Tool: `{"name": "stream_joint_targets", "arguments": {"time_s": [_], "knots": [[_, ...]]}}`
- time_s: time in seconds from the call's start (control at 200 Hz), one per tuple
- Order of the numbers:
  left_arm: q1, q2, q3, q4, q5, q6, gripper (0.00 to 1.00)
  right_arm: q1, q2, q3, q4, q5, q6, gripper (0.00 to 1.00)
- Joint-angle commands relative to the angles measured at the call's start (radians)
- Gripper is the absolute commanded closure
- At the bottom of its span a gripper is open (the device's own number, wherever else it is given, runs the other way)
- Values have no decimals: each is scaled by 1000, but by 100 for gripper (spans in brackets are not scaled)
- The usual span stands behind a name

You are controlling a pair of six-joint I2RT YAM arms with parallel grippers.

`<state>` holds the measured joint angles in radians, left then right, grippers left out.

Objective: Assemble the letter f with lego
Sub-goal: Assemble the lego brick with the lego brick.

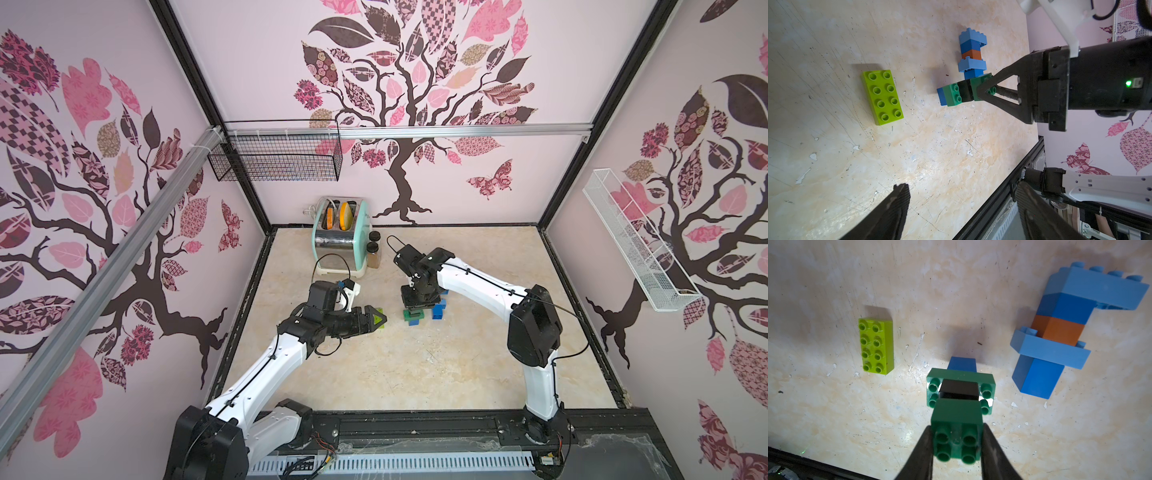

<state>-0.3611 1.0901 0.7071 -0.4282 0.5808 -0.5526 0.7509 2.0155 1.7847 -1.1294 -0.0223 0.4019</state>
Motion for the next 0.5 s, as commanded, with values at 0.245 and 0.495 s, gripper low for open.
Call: {"name": "stream_joint_targets", "arguments": {"time_s": [0.245, 0.495], "knots": [[-2, 25, 19, 20, -10, 16, 16, -14, 35, 3, -11, -30, -6, 66], [-1, 33, 19, 23, -8, 16, 16, -23, 47, 5, -20, -54, -12, 65]]}}
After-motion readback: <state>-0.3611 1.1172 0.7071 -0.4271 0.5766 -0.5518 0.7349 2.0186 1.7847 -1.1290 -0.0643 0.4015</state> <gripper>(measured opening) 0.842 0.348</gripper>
